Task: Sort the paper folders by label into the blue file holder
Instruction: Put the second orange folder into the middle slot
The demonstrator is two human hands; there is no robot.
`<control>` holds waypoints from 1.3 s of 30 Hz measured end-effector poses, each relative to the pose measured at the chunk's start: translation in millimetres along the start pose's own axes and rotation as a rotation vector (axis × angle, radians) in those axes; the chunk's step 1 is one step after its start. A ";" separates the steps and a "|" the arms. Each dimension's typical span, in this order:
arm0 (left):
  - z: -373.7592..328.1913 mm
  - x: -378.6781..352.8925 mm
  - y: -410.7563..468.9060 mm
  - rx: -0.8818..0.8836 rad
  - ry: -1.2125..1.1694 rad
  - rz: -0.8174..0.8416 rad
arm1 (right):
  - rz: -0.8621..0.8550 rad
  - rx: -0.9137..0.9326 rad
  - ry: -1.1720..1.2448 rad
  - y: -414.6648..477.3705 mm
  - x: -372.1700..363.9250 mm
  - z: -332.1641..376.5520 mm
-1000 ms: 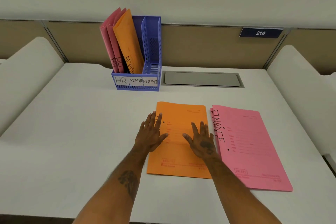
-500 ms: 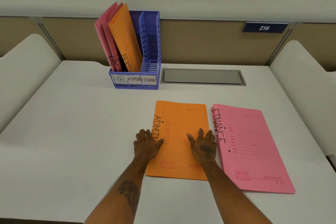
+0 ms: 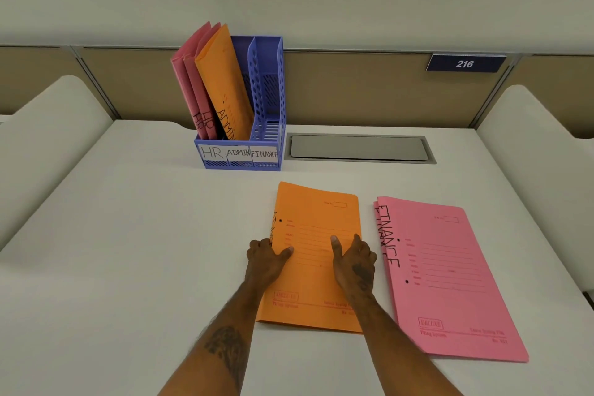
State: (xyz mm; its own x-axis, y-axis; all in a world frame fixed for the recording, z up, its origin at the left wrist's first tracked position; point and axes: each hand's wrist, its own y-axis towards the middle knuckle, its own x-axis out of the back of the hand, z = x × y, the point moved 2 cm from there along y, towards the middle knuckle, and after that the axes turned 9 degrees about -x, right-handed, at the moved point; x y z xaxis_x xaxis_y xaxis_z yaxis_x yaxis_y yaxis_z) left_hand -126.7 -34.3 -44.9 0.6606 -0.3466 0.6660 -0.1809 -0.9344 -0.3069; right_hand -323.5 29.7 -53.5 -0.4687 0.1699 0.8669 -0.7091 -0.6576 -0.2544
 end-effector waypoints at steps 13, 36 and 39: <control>-43.9 31.2 -18.3 -0.145 -0.339 -0.177 | 0.107 0.075 0.060 8.7 23.2 49.2; -105.7 132.2 -39.5 -0.376 -0.288 -0.763 | -0.368 0.687 0.221 -89.5 197.9 322.1; -94.6 150.6 -34.9 -0.433 -0.256 -0.737 | -0.423 0.711 0.240 -99.4 200.6 337.6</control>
State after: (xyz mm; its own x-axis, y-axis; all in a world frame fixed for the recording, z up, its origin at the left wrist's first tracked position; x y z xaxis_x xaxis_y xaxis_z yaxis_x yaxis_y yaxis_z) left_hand -89.8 -61.7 130.4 0.8511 0.3354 0.4039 0.1293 -0.8795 0.4579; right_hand -169.2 -118.6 290.4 -0.3951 0.6024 0.6936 -0.3886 -0.7937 0.4680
